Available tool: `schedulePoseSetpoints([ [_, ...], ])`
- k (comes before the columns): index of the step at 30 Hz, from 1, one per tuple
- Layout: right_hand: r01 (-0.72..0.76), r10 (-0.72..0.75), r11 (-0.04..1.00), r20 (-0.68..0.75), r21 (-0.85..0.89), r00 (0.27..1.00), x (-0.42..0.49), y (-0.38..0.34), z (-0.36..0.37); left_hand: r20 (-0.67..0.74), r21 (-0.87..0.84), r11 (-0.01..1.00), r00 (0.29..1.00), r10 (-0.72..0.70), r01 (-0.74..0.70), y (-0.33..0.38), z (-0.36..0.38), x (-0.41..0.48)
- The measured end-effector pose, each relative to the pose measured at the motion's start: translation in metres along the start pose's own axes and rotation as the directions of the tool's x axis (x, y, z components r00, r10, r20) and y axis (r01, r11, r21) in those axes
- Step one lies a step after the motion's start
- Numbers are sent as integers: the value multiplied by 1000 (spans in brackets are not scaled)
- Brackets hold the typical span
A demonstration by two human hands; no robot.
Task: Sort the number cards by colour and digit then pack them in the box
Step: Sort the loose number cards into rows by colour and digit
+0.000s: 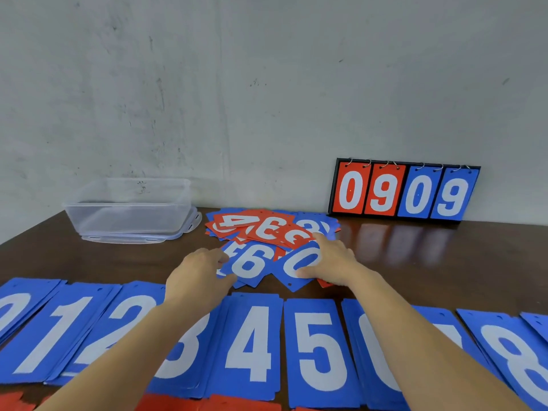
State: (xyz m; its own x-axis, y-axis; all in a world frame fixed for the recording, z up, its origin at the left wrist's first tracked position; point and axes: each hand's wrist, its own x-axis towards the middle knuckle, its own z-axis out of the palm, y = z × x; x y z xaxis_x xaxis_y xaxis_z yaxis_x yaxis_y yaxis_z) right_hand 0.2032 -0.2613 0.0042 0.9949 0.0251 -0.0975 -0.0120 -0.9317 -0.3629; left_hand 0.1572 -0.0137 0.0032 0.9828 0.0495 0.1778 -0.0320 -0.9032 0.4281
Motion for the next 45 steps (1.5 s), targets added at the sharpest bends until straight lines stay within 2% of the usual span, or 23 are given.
schedulePoseSetpoints([
  [3,6,-7,999,27,32,1000,5,5,2,17,11,1000,1000,2,-2,-1,2,6],
  [7,35,-39,996,-42,-80,998,8,7,2,51,30,999,999,18,-20,4,6,10],
  [9,100,-106,990,-62,-99,992,7,5,0,57,34,999,998,27,-29,6,7,11],
  [11,139,-139,990,27,-25,990,5,5,-1,54,34,999,998,36,-38,6,6,12],
  [13,105,-111,993,129,56,985,3,8,0,52,35,999,998,36,-38,6,5,14],
  [14,83,-93,993,134,81,987,4,11,2,53,34,999,998,35,-37,6,5,14],
  [16,65,-71,995,75,72,995,7,14,5,61,32,999,998,32,-34,6,5,15],
  [20,39,-44,997,-73,-72,996,6,7,5,91,27,999,995,41,-44,10,7,15],
  [22,17,-26,998,-144,-60,989,4,4,6,99,6,999,994,48,-49,14,8,16],
  [24,-14,21,999,-208,37,978,4,2,8,119,-40,998,991,54,-49,21,10,19],
  [26,-43,99,976,-259,214,961,6,0,10,138,-140,990,989,49,-29,30,13,24],
  [28,-42,171,910,-281,413,944,11,-3,9,162,-206,978,986,34,1,42,18,27],
  [30,3,206,801,-281,598,937,16,-8,9,184,-270,963,983,28,23,55,25,30],
  [32,47,208,699,-266,713,941,18,-18,8,203,-422,905,978,43,48,70,31,32],
  [33,60,201,653,-249,755,947,19,-22,7,217,-529,845,975,43,80,77,33,33],
  [36,84,160,540,-201,837,966,17,-33,3,280,-772,597,960,11,218,87,35,38],
  [38,83,139,538,-185,839,973,15,-34,-2,261,-842,488,965,-3,229,88,36,40],
  [42,65,90,538,-134,840,987,9,-36,-18,133,-892,440,991,29,106,92,29,43],
  [45,32,153,551,-138,834,979,6,-28,-29,133,-924,361,991,-1,124,92,19,50],
])
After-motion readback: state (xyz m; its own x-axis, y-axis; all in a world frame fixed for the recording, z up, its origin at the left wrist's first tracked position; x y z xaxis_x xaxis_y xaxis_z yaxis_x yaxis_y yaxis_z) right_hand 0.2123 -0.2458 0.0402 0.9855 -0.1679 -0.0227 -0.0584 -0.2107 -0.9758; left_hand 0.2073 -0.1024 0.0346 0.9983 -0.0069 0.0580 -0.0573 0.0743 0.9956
